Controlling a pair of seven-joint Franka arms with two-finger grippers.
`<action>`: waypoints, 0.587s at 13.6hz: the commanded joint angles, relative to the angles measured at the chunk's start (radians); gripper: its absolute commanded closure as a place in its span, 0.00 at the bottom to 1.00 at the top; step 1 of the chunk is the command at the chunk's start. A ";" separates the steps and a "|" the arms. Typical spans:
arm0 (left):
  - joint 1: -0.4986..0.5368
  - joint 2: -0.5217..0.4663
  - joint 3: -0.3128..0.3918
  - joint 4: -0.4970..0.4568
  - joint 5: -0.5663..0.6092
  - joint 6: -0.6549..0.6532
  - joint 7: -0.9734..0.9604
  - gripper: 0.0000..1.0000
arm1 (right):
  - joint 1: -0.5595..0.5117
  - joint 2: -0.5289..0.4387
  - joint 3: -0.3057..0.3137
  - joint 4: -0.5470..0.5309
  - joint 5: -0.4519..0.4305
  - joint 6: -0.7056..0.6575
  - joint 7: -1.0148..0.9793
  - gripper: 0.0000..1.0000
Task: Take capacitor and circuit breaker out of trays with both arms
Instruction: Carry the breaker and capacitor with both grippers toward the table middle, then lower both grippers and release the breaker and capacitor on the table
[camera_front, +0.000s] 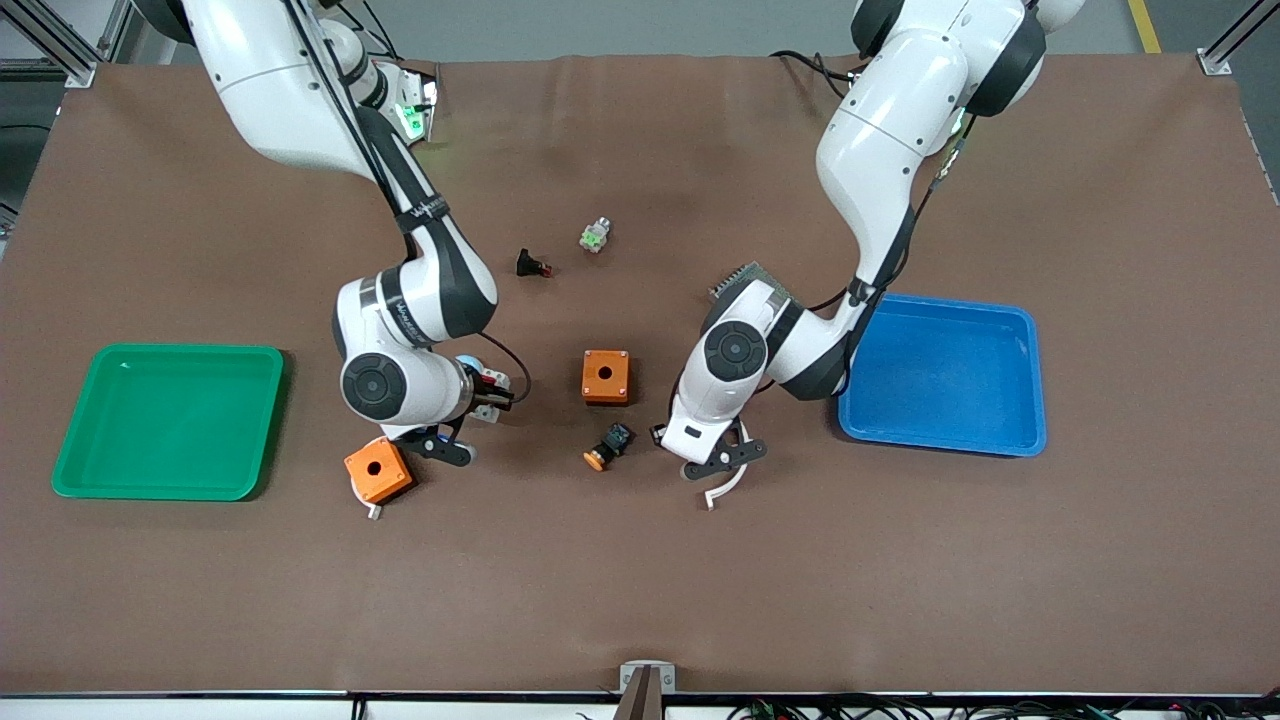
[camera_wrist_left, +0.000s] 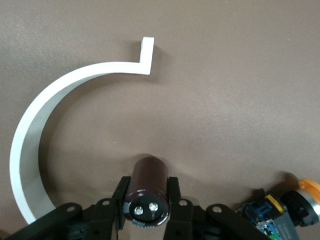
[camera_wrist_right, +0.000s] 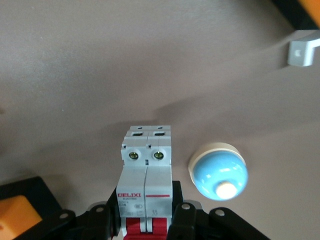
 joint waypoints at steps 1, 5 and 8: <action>-0.011 0.003 0.018 0.028 -0.001 0.001 -0.005 0.27 | 0.034 0.025 -0.010 0.013 0.029 0.033 0.020 0.98; -0.005 -0.073 0.056 0.025 0.013 -0.008 -0.008 0.00 | 0.063 0.058 -0.008 0.012 0.029 0.086 0.020 0.84; 0.049 -0.173 0.055 0.005 0.019 -0.075 0.000 0.00 | 0.076 0.050 -0.010 0.012 0.026 0.074 0.020 0.00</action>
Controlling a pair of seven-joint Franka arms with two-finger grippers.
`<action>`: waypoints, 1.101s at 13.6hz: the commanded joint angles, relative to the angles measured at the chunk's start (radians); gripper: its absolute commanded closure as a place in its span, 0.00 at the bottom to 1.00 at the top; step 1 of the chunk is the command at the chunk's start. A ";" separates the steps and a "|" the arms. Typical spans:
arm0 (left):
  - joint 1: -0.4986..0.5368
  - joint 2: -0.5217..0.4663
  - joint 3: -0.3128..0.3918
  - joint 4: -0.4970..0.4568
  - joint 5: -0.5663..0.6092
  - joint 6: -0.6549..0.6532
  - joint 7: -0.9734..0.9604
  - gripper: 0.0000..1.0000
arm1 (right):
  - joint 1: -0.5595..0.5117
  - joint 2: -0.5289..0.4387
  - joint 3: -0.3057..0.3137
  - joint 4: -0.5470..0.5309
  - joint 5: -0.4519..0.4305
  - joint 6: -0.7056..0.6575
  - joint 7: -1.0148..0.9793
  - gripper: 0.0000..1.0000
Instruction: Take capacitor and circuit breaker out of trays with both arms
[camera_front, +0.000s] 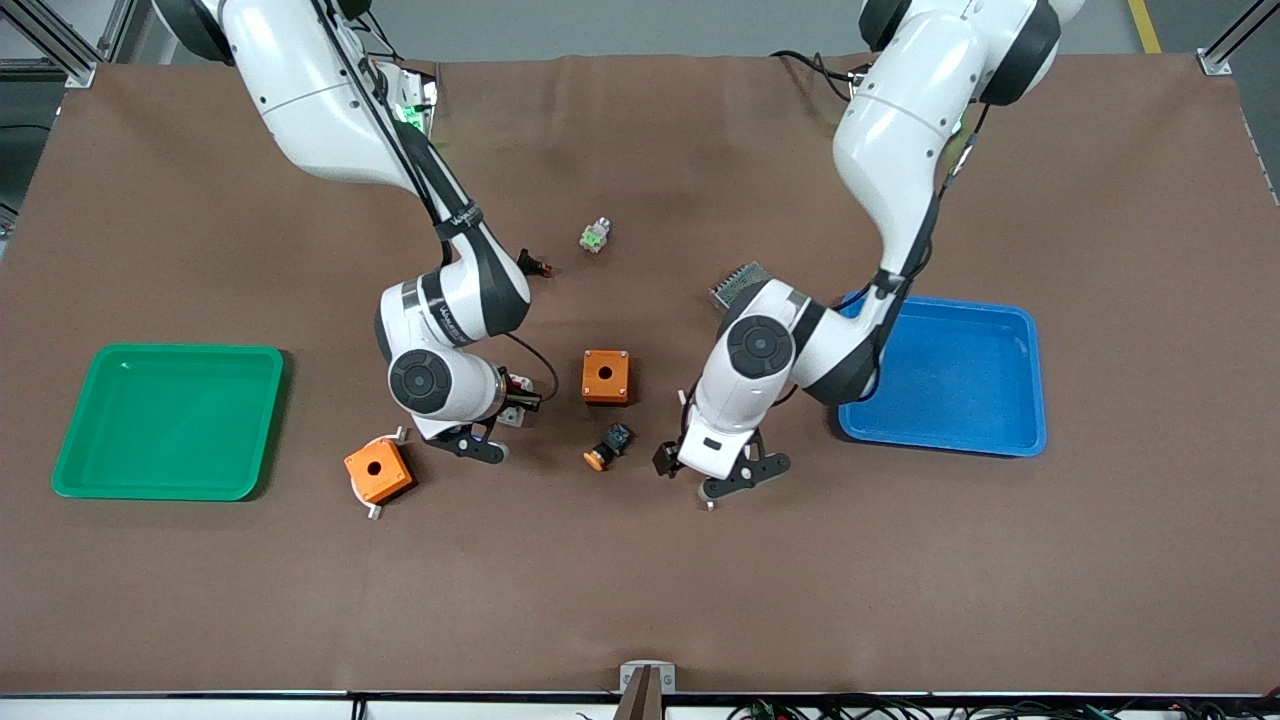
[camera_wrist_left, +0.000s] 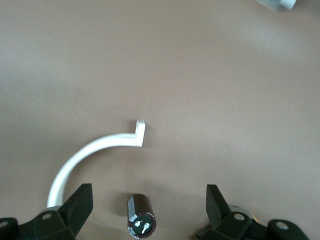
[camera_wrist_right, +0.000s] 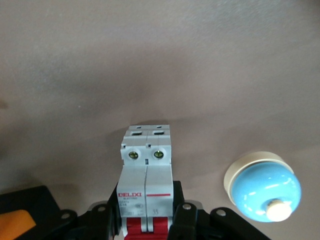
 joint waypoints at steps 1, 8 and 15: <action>0.036 -0.113 0.001 -0.042 0.016 -0.113 0.026 0.00 | 0.023 -0.002 -0.008 0.011 0.021 -0.010 0.013 0.00; 0.225 -0.406 -0.003 -0.152 0.016 -0.499 0.458 0.00 | 0.003 -0.166 -0.025 0.160 -0.114 -0.369 0.015 0.00; 0.348 -0.716 -0.006 -0.428 0.014 -0.499 0.710 0.00 | -0.078 -0.448 -0.068 0.159 -0.208 -0.558 -0.114 0.00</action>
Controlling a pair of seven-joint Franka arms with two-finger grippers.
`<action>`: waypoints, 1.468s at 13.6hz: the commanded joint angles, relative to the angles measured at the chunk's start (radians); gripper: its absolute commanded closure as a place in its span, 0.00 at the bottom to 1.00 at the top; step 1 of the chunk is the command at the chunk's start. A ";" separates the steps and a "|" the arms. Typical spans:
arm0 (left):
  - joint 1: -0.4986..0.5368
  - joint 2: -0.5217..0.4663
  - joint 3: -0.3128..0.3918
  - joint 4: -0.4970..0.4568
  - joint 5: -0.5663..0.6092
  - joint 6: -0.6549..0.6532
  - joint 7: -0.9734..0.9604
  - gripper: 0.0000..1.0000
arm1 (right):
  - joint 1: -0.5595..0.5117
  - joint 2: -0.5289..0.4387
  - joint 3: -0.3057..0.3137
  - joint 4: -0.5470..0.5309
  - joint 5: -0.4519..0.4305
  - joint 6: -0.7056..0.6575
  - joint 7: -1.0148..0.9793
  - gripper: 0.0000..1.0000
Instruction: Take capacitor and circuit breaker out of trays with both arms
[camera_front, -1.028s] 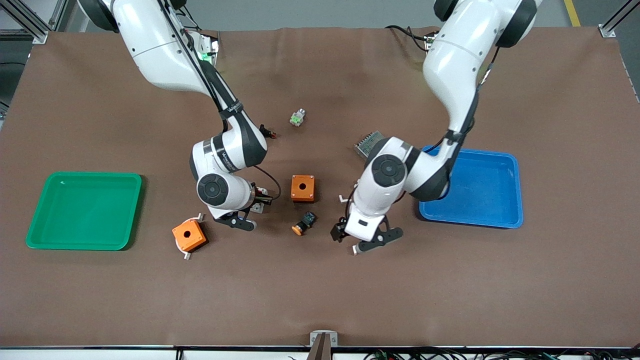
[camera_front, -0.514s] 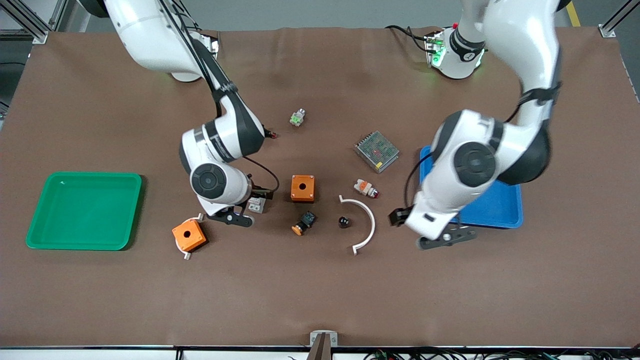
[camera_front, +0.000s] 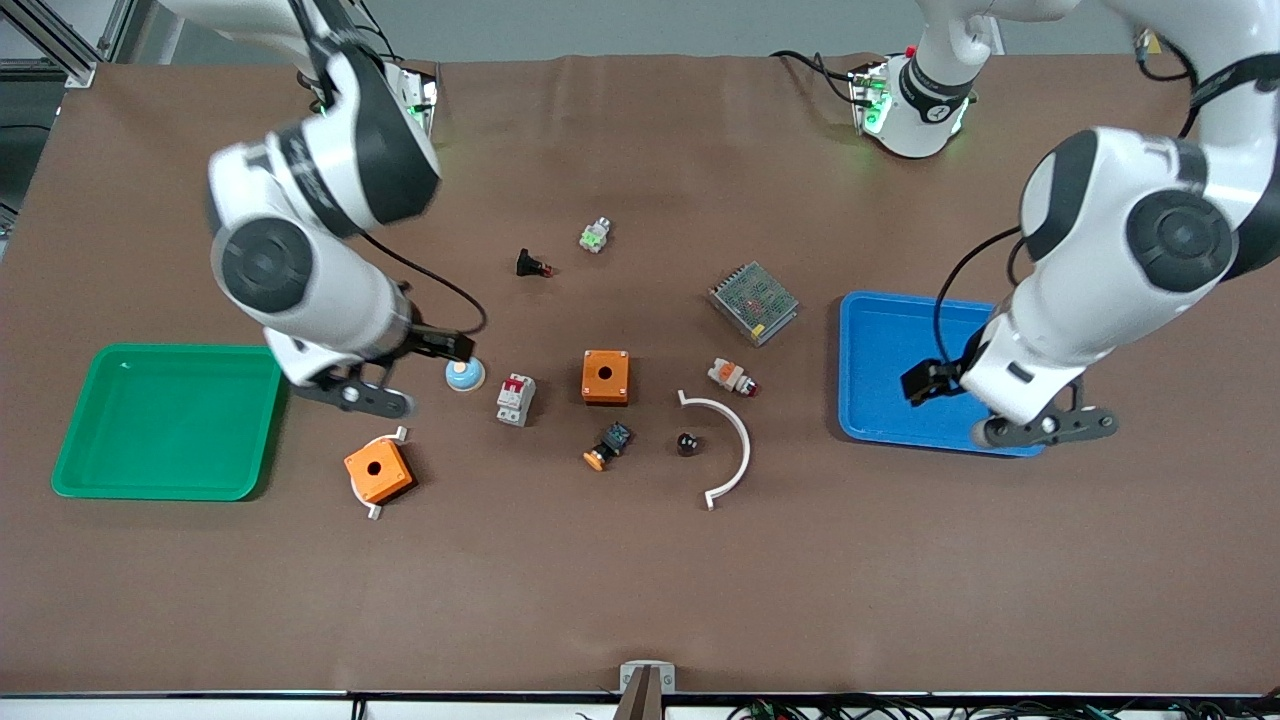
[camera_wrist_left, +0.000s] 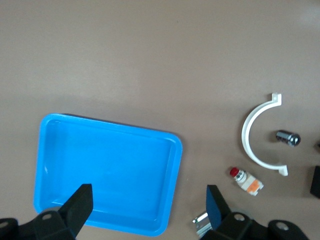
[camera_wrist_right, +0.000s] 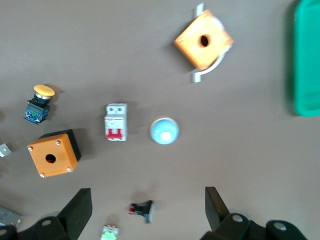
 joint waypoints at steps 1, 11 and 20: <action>0.034 -0.171 -0.010 -0.165 0.009 0.009 0.073 0.00 | -0.082 -0.115 0.008 -0.040 -0.040 -0.048 -0.132 0.00; 0.057 -0.267 -0.005 -0.162 0.010 -0.092 0.239 0.00 | -0.351 -0.328 0.010 -0.207 -0.101 -0.015 -0.533 0.00; 0.097 -0.244 -0.004 -0.088 0.007 -0.093 0.242 0.00 | -0.394 -0.419 0.010 -0.336 -0.098 0.090 -0.608 0.00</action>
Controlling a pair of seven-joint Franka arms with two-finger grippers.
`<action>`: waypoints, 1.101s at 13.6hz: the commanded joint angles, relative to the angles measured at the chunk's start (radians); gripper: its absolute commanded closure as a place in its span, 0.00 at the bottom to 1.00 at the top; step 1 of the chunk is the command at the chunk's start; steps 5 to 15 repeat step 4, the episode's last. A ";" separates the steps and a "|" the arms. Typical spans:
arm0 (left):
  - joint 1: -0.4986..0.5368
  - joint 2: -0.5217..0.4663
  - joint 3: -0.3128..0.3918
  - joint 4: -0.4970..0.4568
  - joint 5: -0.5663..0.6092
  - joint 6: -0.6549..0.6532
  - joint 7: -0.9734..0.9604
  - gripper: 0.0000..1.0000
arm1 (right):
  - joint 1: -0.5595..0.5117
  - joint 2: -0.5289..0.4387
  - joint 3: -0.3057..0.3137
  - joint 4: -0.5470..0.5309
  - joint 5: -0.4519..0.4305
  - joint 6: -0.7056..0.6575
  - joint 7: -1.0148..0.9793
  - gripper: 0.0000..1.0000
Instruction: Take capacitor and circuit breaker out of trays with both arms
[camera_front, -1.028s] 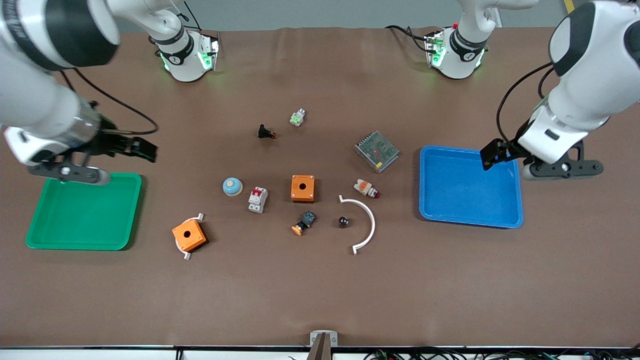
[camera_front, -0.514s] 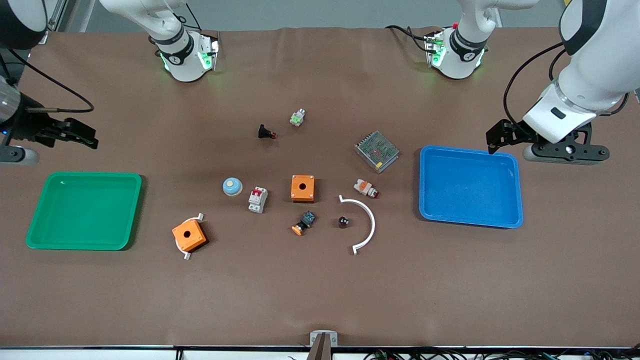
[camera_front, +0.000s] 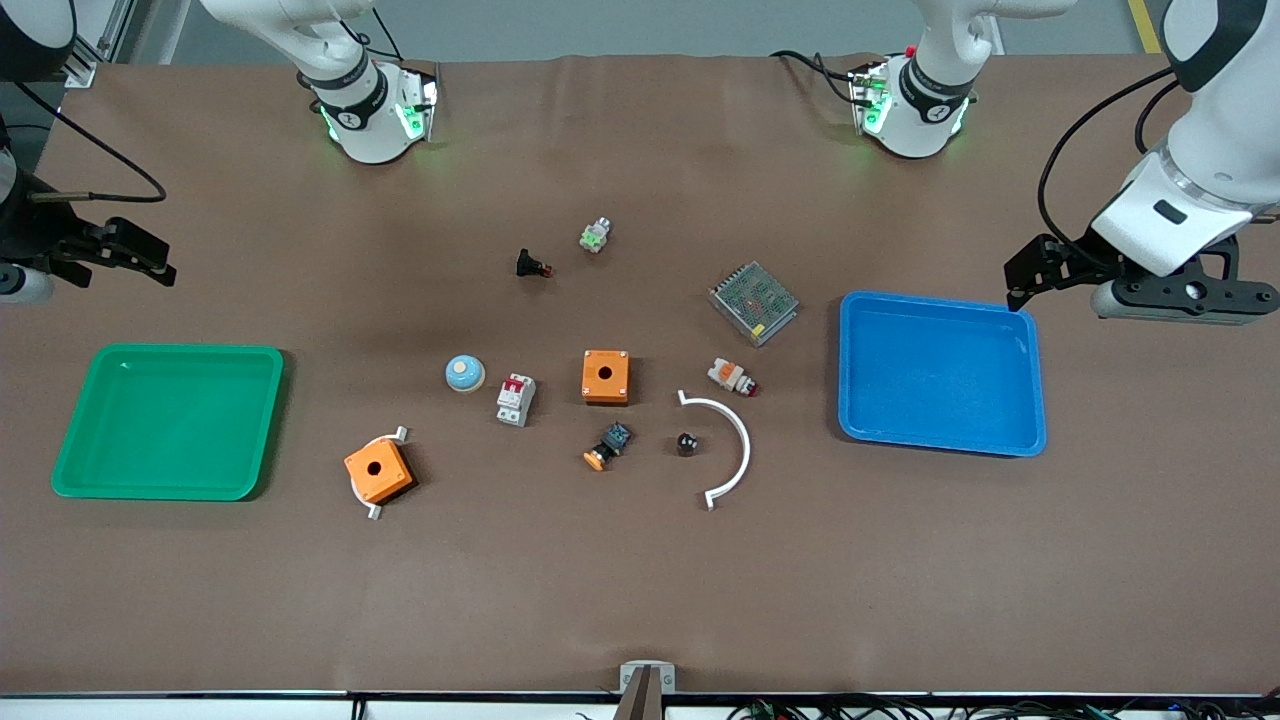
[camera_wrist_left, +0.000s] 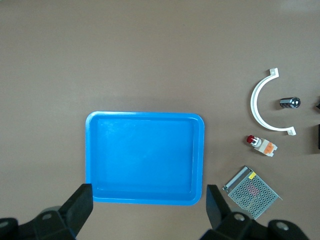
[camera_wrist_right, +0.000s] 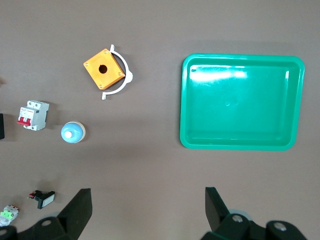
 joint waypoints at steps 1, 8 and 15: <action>0.009 0.005 -0.005 0.023 0.009 -0.023 0.019 0.00 | -0.013 -0.034 0.012 -0.029 -0.010 0.015 -0.007 0.00; 0.009 0.005 -0.005 0.025 0.009 -0.029 0.019 0.00 | -0.013 -0.036 0.012 -0.025 -0.007 0.014 -0.007 0.00; 0.009 0.005 -0.005 0.025 0.009 -0.029 0.019 0.00 | -0.013 -0.036 0.012 -0.025 -0.007 0.014 -0.007 0.00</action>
